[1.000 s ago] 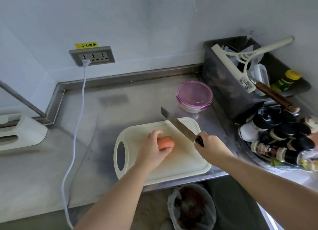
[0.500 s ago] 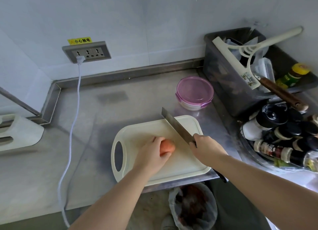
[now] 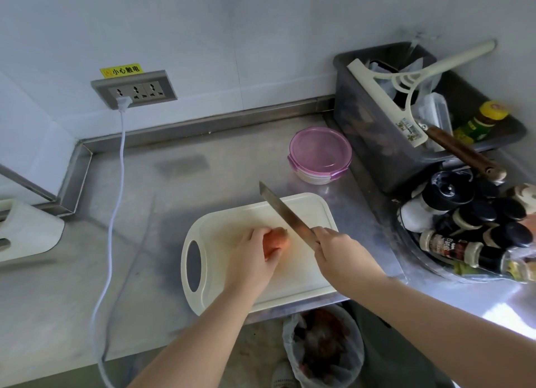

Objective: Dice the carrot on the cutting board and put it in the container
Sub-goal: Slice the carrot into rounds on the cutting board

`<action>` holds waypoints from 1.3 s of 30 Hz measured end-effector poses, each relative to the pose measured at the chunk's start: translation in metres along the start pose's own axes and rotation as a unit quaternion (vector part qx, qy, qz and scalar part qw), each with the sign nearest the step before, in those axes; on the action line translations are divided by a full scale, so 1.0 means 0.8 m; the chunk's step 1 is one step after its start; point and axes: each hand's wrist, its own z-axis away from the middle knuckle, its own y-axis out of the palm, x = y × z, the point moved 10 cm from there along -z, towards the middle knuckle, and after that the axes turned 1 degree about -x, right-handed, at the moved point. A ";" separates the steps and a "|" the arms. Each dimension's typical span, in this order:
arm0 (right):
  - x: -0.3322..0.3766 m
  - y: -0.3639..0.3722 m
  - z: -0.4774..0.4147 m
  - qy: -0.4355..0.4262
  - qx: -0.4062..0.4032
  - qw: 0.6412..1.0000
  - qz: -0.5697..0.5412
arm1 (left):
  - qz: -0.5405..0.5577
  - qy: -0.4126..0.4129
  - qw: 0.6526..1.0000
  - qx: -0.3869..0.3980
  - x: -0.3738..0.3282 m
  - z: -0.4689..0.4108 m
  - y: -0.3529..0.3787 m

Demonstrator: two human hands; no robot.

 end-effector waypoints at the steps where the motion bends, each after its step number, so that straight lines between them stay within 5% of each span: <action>1: 0.003 0.001 0.003 0.000 0.002 1.000 0.008 | -0.001 -0.004 1.000 0.002 0.001 -0.001 0.001; 17: 0.012 0.013 0.011 0.025 0.042 0.999 0.025 | -0.001 -0.027 1.000 0.012 0.001 -0.001 0.002; 27: 0.029 0.010 0.014 -0.015 0.091 0.987 0.129 | -0.002 -0.015 1.000 0.014 0.002 -0.002 0.002; 39: 0.015 0.049 -0.027 0.000 0.106 0.990 0.098 | 0.011 -0.001 0.999 0.033 0.011 -0.016 0.007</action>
